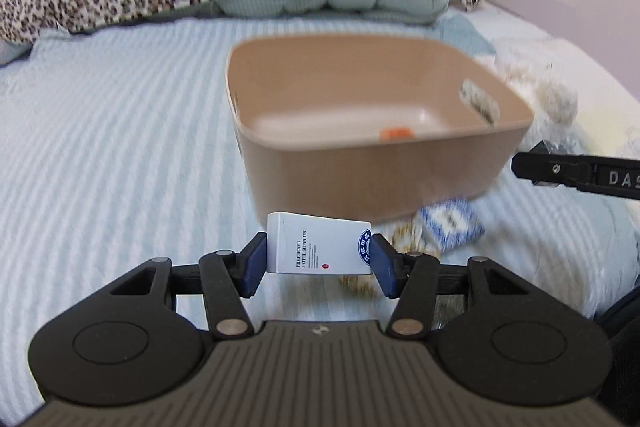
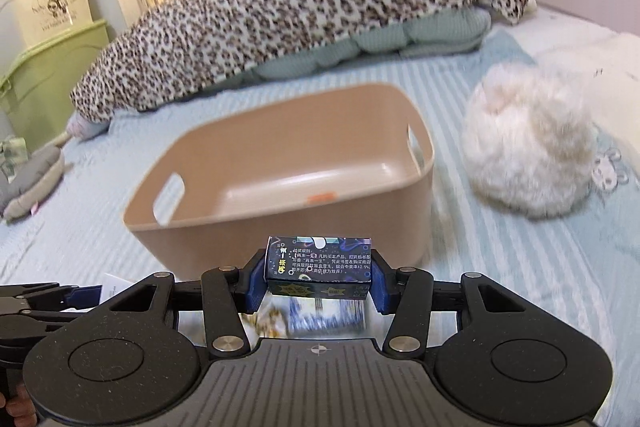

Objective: Organize objects
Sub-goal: 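Carry the white box and star box over the basket with both tools, then open both tools to drop the two boxes into the basket, then grasp the green mesh bag with the right tool, then grasp the floral scrunchie with the left tool while right tool holds the bag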

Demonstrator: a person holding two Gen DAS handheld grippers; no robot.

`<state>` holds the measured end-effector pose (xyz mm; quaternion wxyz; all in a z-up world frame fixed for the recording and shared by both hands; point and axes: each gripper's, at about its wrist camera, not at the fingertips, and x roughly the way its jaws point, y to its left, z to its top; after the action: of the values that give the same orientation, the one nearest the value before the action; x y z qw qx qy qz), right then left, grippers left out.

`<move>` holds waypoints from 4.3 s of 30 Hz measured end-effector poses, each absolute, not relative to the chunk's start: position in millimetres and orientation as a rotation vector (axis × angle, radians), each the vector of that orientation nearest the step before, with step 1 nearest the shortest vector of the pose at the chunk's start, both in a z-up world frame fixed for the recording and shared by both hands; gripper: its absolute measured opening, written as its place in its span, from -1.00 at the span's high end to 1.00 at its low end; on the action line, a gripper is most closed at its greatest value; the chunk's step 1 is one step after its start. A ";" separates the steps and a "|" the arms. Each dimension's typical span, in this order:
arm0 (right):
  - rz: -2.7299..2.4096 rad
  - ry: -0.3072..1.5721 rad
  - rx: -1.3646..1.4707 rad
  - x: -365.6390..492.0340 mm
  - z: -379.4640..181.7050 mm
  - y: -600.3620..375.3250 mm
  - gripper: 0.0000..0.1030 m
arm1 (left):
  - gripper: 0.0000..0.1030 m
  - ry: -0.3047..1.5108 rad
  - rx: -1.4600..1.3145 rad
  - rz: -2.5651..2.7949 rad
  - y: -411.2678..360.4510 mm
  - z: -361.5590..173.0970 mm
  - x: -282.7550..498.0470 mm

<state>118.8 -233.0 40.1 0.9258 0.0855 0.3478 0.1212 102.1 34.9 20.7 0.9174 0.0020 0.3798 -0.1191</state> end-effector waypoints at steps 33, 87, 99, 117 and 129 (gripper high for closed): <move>0.140 0.763 0.030 227.2 31.1 -210.3 0.08 | -0.10 0.798 0.090 -0.147 -11.2 23.3 227.4; 0.311 0.994 0.003 112.3 -41.7 -188.0 0.41 | -0.64 0.900 0.061 -0.193 21.7 -27.3 118.5; 0.277 0.998 0.025 121.1 -48.5 -197.3 0.41 | -0.48 0.913 0.161 -0.281 -21.9 -56.6 133.2; 0.283 0.972 0.034 110.6 -40.1 -198.2 0.46 | 0.84 0.888 0.119 -0.399 -23.4 -41.3 112.9; 0.285 0.869 0.041 87.7 -6.3 -206.5 0.46 | 0.85 0.819 0.081 -0.341 1.7 -16.6 89.1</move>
<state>87.7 -206.5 -6.3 0.8971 0.0196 0.4195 0.1375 89.1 1.7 -16.6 0.9024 0.0393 0.3962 -0.1650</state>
